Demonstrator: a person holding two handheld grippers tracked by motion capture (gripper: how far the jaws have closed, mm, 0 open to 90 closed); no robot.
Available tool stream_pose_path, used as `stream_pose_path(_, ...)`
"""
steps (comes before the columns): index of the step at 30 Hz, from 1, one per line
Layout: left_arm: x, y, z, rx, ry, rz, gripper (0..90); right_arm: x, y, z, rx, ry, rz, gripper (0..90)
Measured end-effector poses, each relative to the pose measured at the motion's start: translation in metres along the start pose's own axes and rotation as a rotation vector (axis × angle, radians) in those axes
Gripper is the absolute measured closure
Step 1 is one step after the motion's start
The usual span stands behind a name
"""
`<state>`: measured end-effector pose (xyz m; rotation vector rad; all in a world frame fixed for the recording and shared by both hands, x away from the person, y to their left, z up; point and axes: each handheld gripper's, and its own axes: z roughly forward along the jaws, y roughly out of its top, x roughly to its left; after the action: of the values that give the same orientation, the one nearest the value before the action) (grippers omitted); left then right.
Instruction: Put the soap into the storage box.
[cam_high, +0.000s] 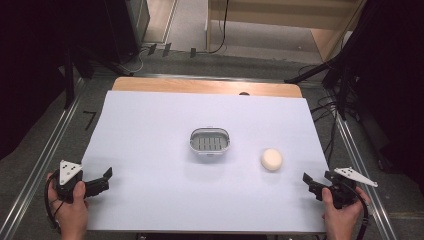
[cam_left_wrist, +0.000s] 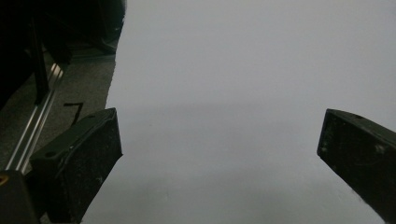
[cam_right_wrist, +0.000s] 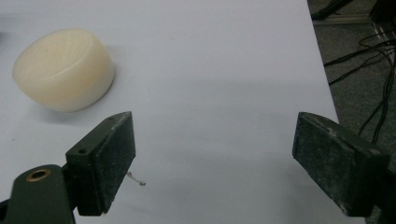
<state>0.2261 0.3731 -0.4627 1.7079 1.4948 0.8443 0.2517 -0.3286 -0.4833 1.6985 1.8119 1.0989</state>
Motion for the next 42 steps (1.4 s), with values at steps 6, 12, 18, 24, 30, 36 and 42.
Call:
stream_pose_path(6, 0.001, 0.001, 0.001, 0.011, 0.0, -0.003, 0.3, 0.0, 0.003, -0.002, -0.015, 0.023, 0.032, 14.5)
stream_pose_path(12, 0.001, 0.0, 0.001, 0.009, -0.001, -0.003, 0.3, 0.007, 0.009, -0.003, -0.034, 0.01, 0.002, 14.6)
stream_pose_path(18, 0.001, 0.0, 0.001, 0.01, 0.0, -0.007, 0.3, 0.014, 0.015, -0.002, 0.001, 0.055, -0.045, 17.7)
stream_pose_path(24, 0.0, 0.0, 0.001, 0.011, 0.003, -0.001, 0.3, 0.021, 0.022, -0.005, 0.045, 0.13, -0.058, 18.9)
stream_pose_path(30, -0.001, 0.0, 0.001, 0.012, 0.008, 0.01, 0.3, 0.036, 0.026, -0.004, 0.035, 0.111, -0.087, 13.6)
stream_pose_path(36, -0.002, 0.0, 0.001, 0.008, 0.014, 0.016, 0.3, 0.051, 0.033, 0.0, 0.06, 0.135, -0.106, 13.6)
stream_pose_path(42, -0.002, 0.0, 0.001, 0.004, 0.015, 0.017, 0.3, 0.071, 0.037, 0.01, 0.085, 0.129, -0.13, 13.4)
